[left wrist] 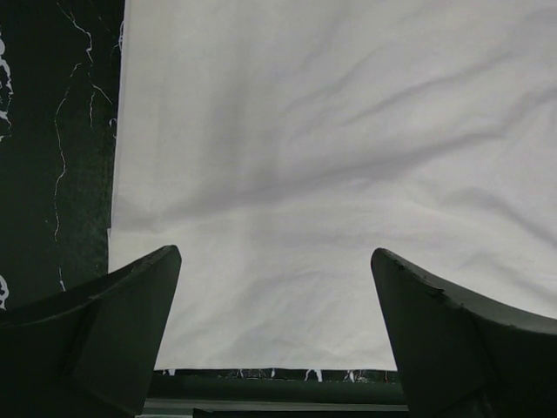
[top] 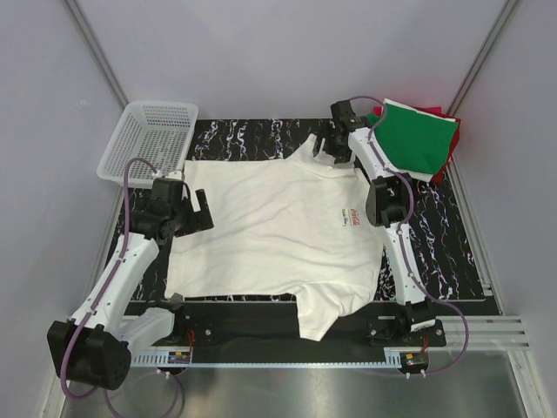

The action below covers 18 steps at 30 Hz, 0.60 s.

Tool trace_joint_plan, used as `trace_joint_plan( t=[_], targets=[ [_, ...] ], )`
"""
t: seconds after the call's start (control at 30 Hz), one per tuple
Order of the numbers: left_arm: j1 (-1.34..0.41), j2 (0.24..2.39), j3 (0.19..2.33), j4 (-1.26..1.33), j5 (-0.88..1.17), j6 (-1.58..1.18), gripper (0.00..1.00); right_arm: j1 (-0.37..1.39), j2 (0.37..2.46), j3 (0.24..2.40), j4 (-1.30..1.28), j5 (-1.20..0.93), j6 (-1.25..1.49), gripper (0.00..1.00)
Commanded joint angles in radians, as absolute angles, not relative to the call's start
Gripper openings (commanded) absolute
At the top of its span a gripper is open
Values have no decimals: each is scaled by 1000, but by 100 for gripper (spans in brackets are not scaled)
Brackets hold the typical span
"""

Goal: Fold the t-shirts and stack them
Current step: Flatten the tshirt out

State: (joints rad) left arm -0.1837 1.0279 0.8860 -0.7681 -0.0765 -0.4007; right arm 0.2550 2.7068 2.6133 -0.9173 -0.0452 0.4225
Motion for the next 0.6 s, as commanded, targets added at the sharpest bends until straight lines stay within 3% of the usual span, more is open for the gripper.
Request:
trace_joint_plan(
  t=[0.0,0.3,0.57],
  targets=[
    [-216,993,876,-739,-109,-416,98,244,2779,2675,-839,-38,420,84],
    [-239,1005,876,-742,-132,-425,98,163,2884,2718,-628,-153,564,83],
    [-256,1028,877,-752,-156,-430,98,126,2961,2738,-183,-255,787,83]
  ],
)
